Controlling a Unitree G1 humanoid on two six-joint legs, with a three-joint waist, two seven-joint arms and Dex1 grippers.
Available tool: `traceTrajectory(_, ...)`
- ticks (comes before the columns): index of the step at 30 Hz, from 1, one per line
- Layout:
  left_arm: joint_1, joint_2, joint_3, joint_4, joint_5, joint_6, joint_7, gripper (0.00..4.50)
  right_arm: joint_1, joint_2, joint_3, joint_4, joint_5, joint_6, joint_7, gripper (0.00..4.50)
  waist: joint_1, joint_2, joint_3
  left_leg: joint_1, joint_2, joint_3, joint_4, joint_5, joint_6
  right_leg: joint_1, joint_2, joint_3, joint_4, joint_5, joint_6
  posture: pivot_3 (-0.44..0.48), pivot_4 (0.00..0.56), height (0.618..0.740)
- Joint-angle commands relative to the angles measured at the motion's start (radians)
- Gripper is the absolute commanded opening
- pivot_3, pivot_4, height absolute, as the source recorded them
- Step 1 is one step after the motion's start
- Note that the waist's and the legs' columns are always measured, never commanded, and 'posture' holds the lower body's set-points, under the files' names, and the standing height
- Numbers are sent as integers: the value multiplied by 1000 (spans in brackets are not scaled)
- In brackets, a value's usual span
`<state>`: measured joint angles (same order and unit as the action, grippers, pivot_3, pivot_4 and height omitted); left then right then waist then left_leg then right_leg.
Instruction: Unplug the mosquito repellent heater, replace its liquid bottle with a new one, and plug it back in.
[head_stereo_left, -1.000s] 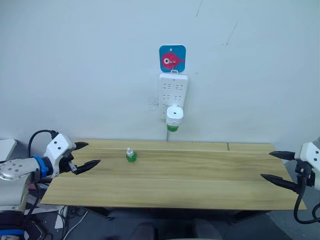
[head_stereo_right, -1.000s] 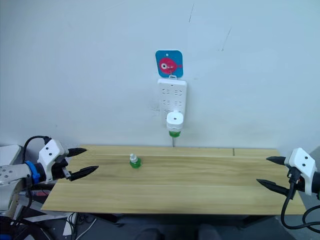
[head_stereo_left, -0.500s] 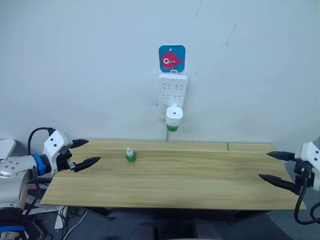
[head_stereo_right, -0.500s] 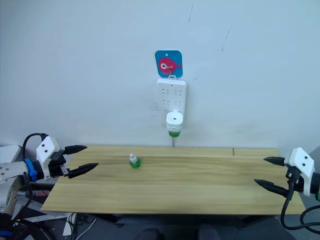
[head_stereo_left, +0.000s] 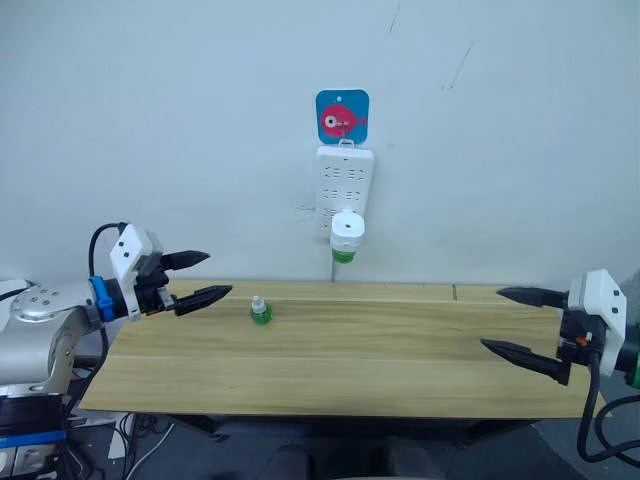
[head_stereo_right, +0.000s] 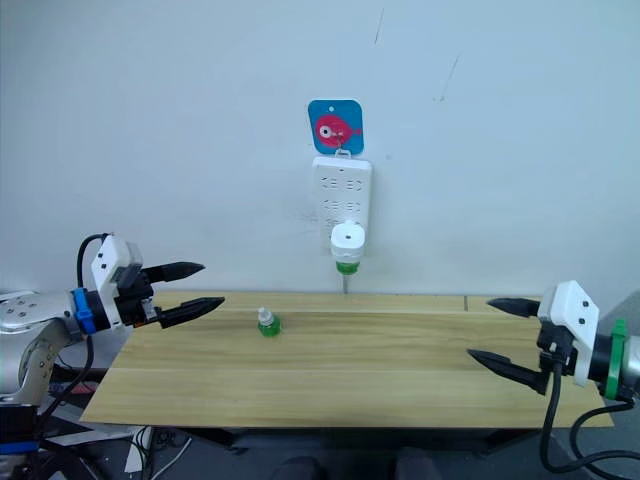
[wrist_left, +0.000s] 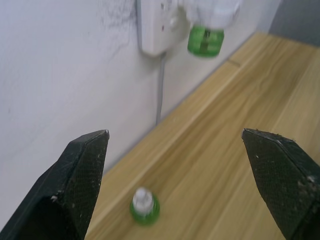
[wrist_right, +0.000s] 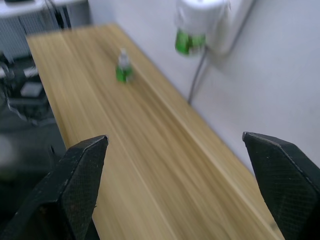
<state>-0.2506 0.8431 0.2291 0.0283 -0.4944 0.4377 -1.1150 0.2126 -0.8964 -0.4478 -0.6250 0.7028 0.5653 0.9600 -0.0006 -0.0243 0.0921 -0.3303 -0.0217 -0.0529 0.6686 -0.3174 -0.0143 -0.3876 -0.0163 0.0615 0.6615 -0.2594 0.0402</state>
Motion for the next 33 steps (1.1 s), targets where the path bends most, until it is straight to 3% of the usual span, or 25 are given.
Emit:
traceTrajectory(1,-90,-38,-26,-22,-23,23,26,4482,-40,18,7,-98,93,80,-106,4500,-2,-2,2,0,0,0,0,0,0,0,0,0,0,0,0,-65,87,730)
traceTrajectory(3,-131,-63,-45,0,-13,8,25,4482,-51,29,13,-118,112,101,-140,4500,-6,-3,3,0,0,0,0,0,0,0,0,0,-1,0,0,-76,90,730)
traceTrajectory(8,-225,-137,-99,118,59,-91,48,3282,-78,51,54,-157,116,114,-207,4500,-23,-3,6,-1,-1,0,-1,0,0,0,0,0,-2,0,-1,-108,97,730)
traceTrajectory(27,-534,-300,-193,604,214,-360,6,3282,-409,62,216,-215,277,285,-503,4500,-60,-7,27,-4,-1,-3,-2,0,0,-2,0,-1,-2,2,-3,-164,118,730)
traceTrajectory(29,-565,-305,-197,654,230,-387,-3,3282,-425,62,226,-218,288,294,-520,4500,-60,-7,27,-8,-1,-5,-2,0,0,-7,0,-2,-2,2,-2,-170,121,730)
traceTrajectory(33,-622,-314,-200,747,255,-430,-24,3282,-439,60,234,-222,305,305,-545,4500,-60,-7,27,-33,-1,-10,10,0,0,-27,-2,-9,4,3,-2,-178,122,730)
